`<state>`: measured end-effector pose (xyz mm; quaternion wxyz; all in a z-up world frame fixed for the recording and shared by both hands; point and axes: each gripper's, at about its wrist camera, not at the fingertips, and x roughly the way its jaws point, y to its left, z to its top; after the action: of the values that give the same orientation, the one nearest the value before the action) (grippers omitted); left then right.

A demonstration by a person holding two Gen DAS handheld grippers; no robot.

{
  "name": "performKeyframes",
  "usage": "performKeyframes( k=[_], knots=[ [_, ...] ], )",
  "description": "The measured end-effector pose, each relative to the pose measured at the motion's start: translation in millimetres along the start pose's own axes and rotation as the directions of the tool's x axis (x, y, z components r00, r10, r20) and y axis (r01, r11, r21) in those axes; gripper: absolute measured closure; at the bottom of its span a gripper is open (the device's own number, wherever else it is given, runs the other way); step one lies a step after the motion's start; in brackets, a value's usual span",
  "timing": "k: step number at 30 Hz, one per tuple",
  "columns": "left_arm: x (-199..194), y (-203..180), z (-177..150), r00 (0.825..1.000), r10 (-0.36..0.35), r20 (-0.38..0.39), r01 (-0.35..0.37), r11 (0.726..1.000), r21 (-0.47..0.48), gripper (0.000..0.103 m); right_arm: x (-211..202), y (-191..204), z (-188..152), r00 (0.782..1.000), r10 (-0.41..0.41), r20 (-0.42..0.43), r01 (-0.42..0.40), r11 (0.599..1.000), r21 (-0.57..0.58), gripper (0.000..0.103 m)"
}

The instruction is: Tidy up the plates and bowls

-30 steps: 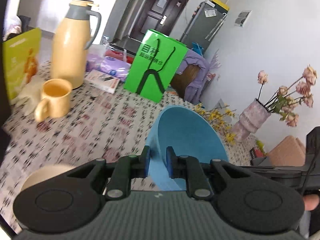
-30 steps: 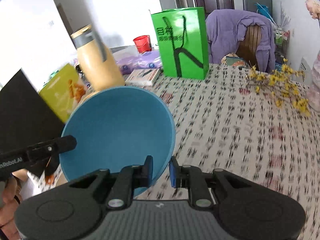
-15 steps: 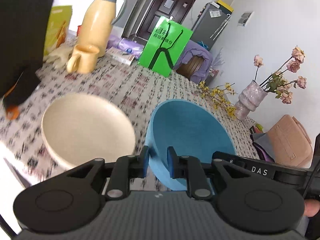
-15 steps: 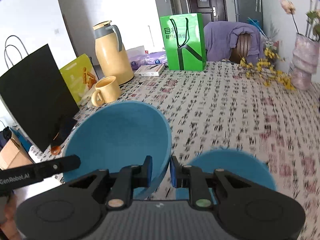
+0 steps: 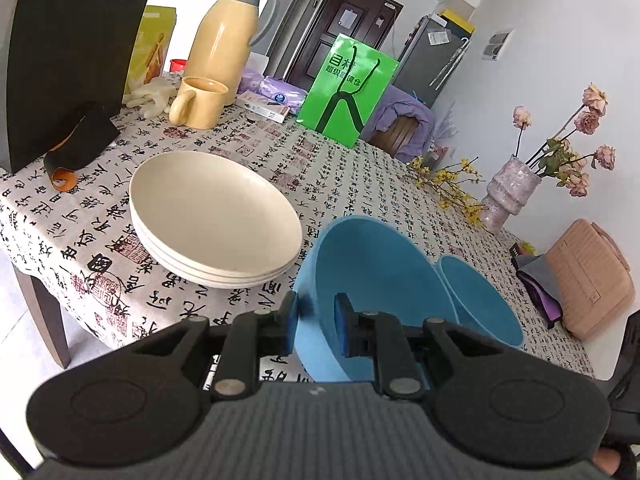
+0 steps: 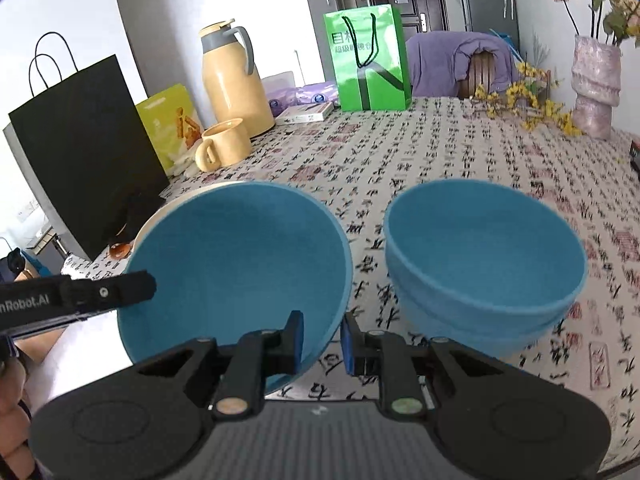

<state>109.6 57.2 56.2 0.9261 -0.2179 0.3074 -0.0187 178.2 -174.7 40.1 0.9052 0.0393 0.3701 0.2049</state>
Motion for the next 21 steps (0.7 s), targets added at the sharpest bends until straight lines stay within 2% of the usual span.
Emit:
performKeyframes(
  k=[7,12,17,21],
  knots=[
    [-2,-5,-1,1.000,-0.007,0.001,0.007,1.000,0.012,0.085,-7,-4,-4,0.999,0.002,0.034,-0.002,1.000,0.027,0.084],
    [-6,-14,8,0.999,-0.027,0.035,0.025,0.999,0.033,0.085,-21,-2,6,0.994,-0.014,0.107,0.014,1.000,0.002,0.084],
    [-4,-41,28,0.992,-0.103,0.080,0.096,0.992,0.080,0.085,-44,-14,25,0.981,-0.044,0.190,0.044,0.999,0.007,0.083],
    [22,-71,39,0.987,-0.158,0.035,0.153,0.983,0.105,0.085,-58,-43,40,0.969,-0.093,0.229,0.086,0.995,0.041,0.083]
  ],
)
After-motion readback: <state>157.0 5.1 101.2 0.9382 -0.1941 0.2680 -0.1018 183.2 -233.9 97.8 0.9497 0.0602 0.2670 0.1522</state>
